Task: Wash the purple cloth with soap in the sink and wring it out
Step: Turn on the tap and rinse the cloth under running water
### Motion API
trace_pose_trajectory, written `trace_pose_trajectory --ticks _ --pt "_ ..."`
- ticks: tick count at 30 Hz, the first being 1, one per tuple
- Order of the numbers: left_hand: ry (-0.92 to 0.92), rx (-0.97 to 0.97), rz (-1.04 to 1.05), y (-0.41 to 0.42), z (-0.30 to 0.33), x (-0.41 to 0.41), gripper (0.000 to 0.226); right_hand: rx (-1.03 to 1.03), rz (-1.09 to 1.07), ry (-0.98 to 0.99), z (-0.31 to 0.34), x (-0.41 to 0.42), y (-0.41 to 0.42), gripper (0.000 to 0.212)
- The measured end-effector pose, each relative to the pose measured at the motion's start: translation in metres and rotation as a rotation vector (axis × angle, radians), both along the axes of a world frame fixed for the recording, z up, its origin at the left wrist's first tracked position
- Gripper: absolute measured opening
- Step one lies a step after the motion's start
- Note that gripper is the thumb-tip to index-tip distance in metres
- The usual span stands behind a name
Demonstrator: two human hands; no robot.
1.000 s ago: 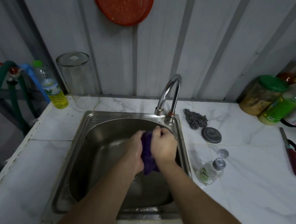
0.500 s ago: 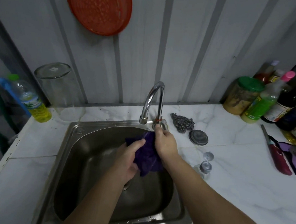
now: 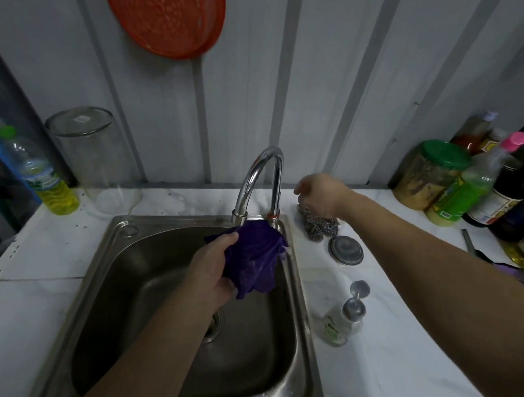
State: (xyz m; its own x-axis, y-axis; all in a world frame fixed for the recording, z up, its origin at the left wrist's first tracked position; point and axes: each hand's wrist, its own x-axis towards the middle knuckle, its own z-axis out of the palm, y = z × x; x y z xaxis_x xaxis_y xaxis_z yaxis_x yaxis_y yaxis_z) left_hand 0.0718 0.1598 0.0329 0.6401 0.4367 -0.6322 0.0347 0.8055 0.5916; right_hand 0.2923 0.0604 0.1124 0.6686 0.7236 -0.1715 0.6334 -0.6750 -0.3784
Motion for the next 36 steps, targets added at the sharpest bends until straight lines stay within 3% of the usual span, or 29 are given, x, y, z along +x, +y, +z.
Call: trace_pose_trajectory --ticks 14,22,36 --pt "-0.026 0.064 0.000 0.003 0.002 0.011 0.032 -0.236 0.502 -0.230 -0.057 0.049 0.029 0.090" --pt "0.017 0.067 0.034 0.002 0.005 0.014 0.030 -0.281 0.578 -0.368 -0.072 0.057 0.026 0.099" --pt "0.033 0.076 0.054 0.003 -0.001 0.014 0.041 -0.202 0.512 -0.330 -0.093 0.065 0.022 0.100"
